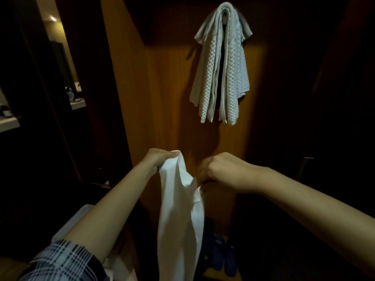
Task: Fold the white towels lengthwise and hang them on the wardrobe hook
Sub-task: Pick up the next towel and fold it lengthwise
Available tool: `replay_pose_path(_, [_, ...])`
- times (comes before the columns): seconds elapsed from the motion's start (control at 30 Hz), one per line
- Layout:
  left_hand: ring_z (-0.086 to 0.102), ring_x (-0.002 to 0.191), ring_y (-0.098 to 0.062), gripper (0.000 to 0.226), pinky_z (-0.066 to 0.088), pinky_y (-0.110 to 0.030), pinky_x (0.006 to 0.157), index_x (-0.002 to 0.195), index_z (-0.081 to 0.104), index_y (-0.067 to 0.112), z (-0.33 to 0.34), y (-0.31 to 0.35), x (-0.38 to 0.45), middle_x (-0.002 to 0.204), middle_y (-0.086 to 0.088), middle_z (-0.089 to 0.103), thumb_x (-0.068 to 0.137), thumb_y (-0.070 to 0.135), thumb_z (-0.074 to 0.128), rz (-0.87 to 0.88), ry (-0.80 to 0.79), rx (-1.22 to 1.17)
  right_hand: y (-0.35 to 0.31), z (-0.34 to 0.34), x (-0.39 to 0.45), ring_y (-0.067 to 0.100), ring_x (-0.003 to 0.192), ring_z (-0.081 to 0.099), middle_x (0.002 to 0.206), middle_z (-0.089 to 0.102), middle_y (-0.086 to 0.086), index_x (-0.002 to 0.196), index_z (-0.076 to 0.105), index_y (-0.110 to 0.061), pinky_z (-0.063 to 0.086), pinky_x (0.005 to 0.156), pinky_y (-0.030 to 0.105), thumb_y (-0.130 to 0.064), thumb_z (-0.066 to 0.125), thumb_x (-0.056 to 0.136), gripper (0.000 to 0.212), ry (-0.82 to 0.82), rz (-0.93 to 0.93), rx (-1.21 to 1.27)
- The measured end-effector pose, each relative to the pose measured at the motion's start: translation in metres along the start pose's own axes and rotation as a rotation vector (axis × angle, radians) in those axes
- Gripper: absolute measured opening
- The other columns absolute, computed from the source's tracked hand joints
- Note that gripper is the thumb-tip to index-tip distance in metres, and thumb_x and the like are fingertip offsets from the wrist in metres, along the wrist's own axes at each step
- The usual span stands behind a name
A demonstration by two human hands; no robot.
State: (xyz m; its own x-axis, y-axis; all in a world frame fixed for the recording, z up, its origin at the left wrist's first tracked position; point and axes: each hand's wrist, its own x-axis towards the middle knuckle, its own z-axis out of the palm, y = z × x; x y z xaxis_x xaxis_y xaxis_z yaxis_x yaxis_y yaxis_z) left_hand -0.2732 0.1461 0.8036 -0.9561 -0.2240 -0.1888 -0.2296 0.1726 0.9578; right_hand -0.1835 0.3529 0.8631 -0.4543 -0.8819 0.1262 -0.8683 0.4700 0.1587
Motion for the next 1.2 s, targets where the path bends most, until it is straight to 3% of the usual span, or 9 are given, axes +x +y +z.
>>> replay_pose_path(0.13, [0.063,0.075,-0.012,0.031,0.044,-0.021,0.052,0.081,0.07,0.009,0.006,0.011,-0.013,0.09,-0.004,0.069,0.063,0.029,0.086,0.094,-0.057,0.067,-0.018,0.002,0.014,0.016,0.116,0.05,0.116,0.062,0.006,0.089,0.073,-0.015,0.048,0.076,0.024,-0.03,0.062,0.087,0.018,0.143,-0.238,0.12])
replay_pose_path(0.2, [0.061,0.066,-0.006,0.025,0.043,-0.019,0.048,0.07,0.068,0.012,0.009,0.014,-0.021,0.076,0.001,0.068,0.062,0.028,0.086,0.126,-0.085,0.067,-0.021,0.005,0.02,0.014,0.097,0.061,0.098,0.067,0.004,0.088,0.069,-0.009,0.051,0.076,0.033,-0.029,0.057,0.092,0.024,0.083,-0.196,0.223])
replay_pose_path(0.33, [0.064,0.064,-0.004,0.017,0.046,-0.013,0.046,0.071,0.07,0.014,0.011,0.015,-0.036,0.061,0.007,0.07,0.066,0.023,0.084,0.175,-0.163,-0.026,-0.024,0.009,0.016,-0.007,0.058,0.047,0.059,0.036,-0.022,0.077,0.063,-0.005,0.032,0.056,0.004,-0.012,0.061,0.089,0.014,0.234,-0.119,0.327])
replay_pose_path(0.43, [0.063,0.074,-0.004,0.016,0.049,-0.014,0.057,0.074,0.069,0.018,0.008,0.014,-0.045,0.071,0.008,0.069,0.07,0.029,0.079,0.168,-0.161,-0.067,-0.021,0.014,0.01,0.004,0.049,0.038,0.057,0.04,-0.01,0.082,0.064,-0.008,0.026,0.05,0.01,-0.01,0.059,0.087,0.007,0.301,-0.055,0.198])
replay_pose_path(0.5, [0.062,0.089,-0.011,0.018,0.048,-0.021,0.075,0.078,0.069,0.019,0.008,0.012,-0.049,0.083,0.005,0.068,0.073,0.034,0.077,0.147,-0.17,-0.077,-0.013,0.016,0.01,0.021,0.058,0.056,0.069,0.06,0.005,0.099,0.063,-0.015,0.033,0.053,0.026,-0.019,0.051,0.093,0.013,0.244,0.029,0.012])
replay_pose_path(0.67, [0.063,0.067,-0.003,0.007,0.048,-0.013,0.049,0.077,0.068,0.018,0.014,0.014,-0.067,0.065,0.009,0.069,0.077,0.021,0.075,0.178,-0.236,-0.157,-0.006,0.009,0.007,0.027,0.077,0.062,0.083,0.065,0.002,0.118,0.057,-0.028,0.031,0.059,0.029,-0.035,0.043,0.098,0.026,0.264,0.211,-0.113])
replay_pose_path(0.77, [0.065,0.068,-0.009,0.011,0.052,-0.017,0.058,0.079,0.07,0.017,0.022,0.013,-0.077,0.066,0.004,0.07,0.08,0.006,0.069,0.269,-0.275,-0.171,-0.007,0.006,0.006,0.024,0.071,0.062,0.067,0.048,-0.008,0.106,0.066,-0.025,0.029,0.059,0.025,-0.035,0.053,0.094,0.02,0.302,0.26,-0.023])
replay_pose_path(0.97, [0.067,0.088,-0.013,0.032,0.051,-0.024,0.082,0.11,0.063,0.018,0.015,0.004,-0.093,0.094,-0.003,0.073,0.086,-0.002,0.059,0.311,-0.498,-0.391,-0.004,-0.003,-0.002,0.005,0.061,0.053,0.065,0.056,-0.01,0.08,0.059,-0.019,0.036,0.06,0.025,-0.028,0.049,0.097,0.022,0.212,0.389,0.209])
replay_pose_path(1.2, [0.07,0.084,-0.015,0.038,0.058,-0.025,0.071,0.119,0.057,0.017,0.012,0.013,-0.106,0.098,-0.007,0.072,0.087,-0.003,0.059,0.484,-0.445,-0.215,-0.007,-0.01,-0.007,0.007,0.058,0.048,0.06,0.05,-0.009,0.062,0.05,-0.028,0.039,0.062,0.031,-0.024,0.051,0.093,0.031,0.129,0.45,0.266])
